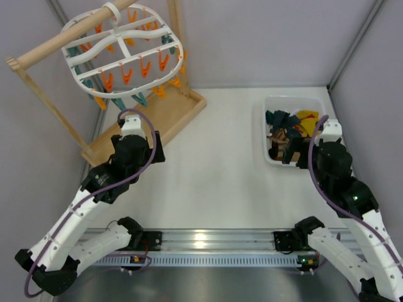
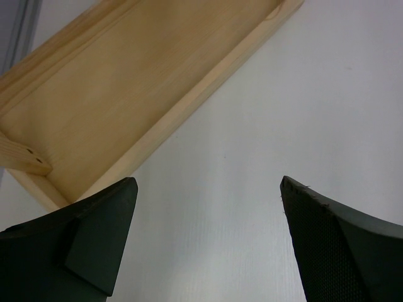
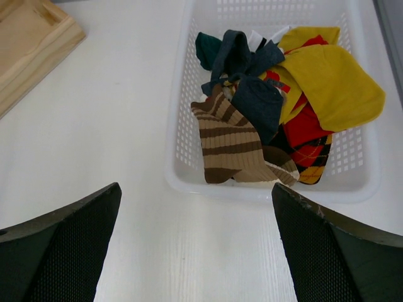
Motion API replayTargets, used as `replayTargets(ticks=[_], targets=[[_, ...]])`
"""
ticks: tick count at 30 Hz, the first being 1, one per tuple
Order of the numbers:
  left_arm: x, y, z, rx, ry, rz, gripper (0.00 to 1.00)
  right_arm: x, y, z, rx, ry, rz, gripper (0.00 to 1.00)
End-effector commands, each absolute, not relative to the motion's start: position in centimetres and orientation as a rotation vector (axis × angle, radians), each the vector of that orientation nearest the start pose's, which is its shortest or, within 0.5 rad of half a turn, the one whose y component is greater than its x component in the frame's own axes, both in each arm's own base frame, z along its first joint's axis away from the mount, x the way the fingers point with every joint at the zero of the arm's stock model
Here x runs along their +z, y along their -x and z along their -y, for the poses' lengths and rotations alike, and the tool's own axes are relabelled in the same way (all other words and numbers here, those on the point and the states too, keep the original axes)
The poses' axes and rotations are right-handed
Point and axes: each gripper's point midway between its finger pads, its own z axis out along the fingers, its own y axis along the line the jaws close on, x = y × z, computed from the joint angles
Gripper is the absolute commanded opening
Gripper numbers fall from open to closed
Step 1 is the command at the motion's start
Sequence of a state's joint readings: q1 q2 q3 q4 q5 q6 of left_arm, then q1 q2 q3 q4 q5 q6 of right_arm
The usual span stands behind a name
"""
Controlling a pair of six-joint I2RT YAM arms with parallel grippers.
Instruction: Remove the socks clipped to the hanger
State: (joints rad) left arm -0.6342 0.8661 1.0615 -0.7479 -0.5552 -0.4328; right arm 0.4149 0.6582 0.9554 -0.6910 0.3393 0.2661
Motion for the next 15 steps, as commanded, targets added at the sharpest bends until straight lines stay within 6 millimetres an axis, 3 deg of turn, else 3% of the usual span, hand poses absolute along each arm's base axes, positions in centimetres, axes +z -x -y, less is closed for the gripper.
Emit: replayTargets(ticks=[1, 4, 7, 9, 15], targets=[[25.6, -23.7, 6.4, 0.037, 0.061, -2.042, 0.99, 27.7, -21.8, -3.9, 0.096, -0.052, -1.906, 0.99], [25.8, -23.4, 5.0, 0.037, 0.18, -1.97, 0.99, 27.7, -20.7, -3.0, 0.068, -0.026, -1.881, 1.0], [25.3, -23.2, 5.5, -0.019, 0.141, -1.951, 0.99, 27.5, -19.9, -2.2, 0.043, -0.024, -1.851, 0.99], [25.3, -23.3, 4.6, -0.032, 0.187, -1.938, 0.99, 27.7, -19.5, -2.2, 0.061, -0.031, -1.82, 0.99], [25.9, -23.3, 2.3, -0.095, 0.244, -1.868, 0.99, 27.5, -19.6, -2.3, 0.06, -0.025, -1.806, 1.0]])
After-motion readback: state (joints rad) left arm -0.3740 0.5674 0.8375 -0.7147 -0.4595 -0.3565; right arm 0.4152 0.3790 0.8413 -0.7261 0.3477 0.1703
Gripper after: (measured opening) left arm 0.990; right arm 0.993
